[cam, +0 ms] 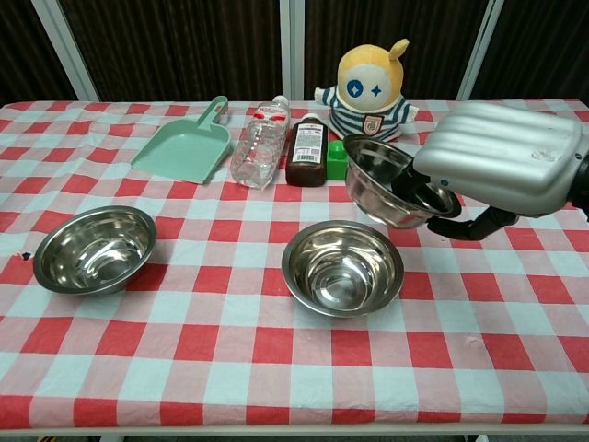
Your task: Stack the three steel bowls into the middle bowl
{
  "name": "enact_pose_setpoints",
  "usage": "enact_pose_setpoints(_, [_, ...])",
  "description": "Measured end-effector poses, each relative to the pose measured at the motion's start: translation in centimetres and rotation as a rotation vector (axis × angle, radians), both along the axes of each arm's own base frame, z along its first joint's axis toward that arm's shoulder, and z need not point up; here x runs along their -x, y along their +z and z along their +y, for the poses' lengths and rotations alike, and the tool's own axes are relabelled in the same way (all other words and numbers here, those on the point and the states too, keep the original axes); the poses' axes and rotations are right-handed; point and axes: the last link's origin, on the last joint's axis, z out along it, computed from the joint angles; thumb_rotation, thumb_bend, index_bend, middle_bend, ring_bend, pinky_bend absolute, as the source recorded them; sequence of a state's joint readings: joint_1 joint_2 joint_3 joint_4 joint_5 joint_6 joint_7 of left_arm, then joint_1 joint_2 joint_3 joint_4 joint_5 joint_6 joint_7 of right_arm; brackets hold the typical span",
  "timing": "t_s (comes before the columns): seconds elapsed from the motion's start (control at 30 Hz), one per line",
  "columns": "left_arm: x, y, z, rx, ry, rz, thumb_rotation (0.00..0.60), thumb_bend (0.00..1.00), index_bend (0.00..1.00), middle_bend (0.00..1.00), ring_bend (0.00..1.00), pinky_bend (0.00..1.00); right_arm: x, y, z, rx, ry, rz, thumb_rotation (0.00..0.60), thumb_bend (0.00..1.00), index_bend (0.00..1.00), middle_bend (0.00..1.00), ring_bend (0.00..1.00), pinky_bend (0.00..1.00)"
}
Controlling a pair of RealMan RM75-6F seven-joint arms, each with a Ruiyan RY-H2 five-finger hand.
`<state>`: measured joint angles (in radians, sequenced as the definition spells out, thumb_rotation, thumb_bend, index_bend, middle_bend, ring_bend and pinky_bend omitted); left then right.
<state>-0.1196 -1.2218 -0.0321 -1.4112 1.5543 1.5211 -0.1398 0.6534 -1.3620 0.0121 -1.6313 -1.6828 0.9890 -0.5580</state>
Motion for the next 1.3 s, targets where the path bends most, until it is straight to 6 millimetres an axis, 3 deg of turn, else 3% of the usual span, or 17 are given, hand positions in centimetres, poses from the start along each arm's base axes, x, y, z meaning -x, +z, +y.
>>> enact_pose_setpoints(0.3, [0.6, -0.2, -0.1, 0.006, 0.017, 0.007, 0.6, 0.3, 0.2, 0.2, 0.12, 0.21, -1.2, -1.1, 1.5, -0.054, 0.052, 0.028, 0.6, 0.36, 0.65, 0.6, 0.84, 0.81])
enact_pose_setpoints(0.7, [1.3, -0.2, -0.2, 0.003, 0.038, 0.014, 0.6, 0.3, 0.2, 0.2, 0.12, 0.21, -1.7, -2.7, 0.8, -0.068, 0.071, 0.092, 0.6, 0.33, 0.65, 0.58, 0.84, 0.81])
enact_pose_setpoints(0.8, [1.5, -0.1, -0.3, 0.001, 0.042, 0.011, 0.6, 0.3, 0.2, 0.2, 0.12, 0.21, -1.9, -3.0, 0.6, -0.07, 0.079, 0.117, 0.6, 0.23, 0.58, 0.51, 0.84, 0.81])
enact_pose_setpoints(0.9, [1.6, -0.1, -0.3, -0.002, 0.045, 0.009, 0.6, 0.3, 0.2, 0.2, 0.12, 0.21, -2.0, -3.3, 0.3, -0.081, 0.071, 0.146, 0.6, 0.11, 0.45, 0.41, 0.84, 0.81])
enact_pose_setpoints(1.13, [1.7, 0.1, -0.3, -0.007, 0.045, 0.006, 0.6, 0.3, 0.2, 0.2, 0.12, 0.21, -2.1, -3.2, 0.1, -0.083, 0.05, 0.18, 0.6, 0.09, 0.33, 0.34, 0.84, 0.81])
enact_pose_setpoints(1.3, [1.6, 0.1, -0.2, -0.004, 0.04, 0.003, 0.6, 0.3, 0.2, 0.2, 0.12, 0.21, -2.2, -1.0, 0.1, -0.048, 0.036, 0.169, 0.6, 0.09, 0.3, 0.33, 0.84, 0.81])
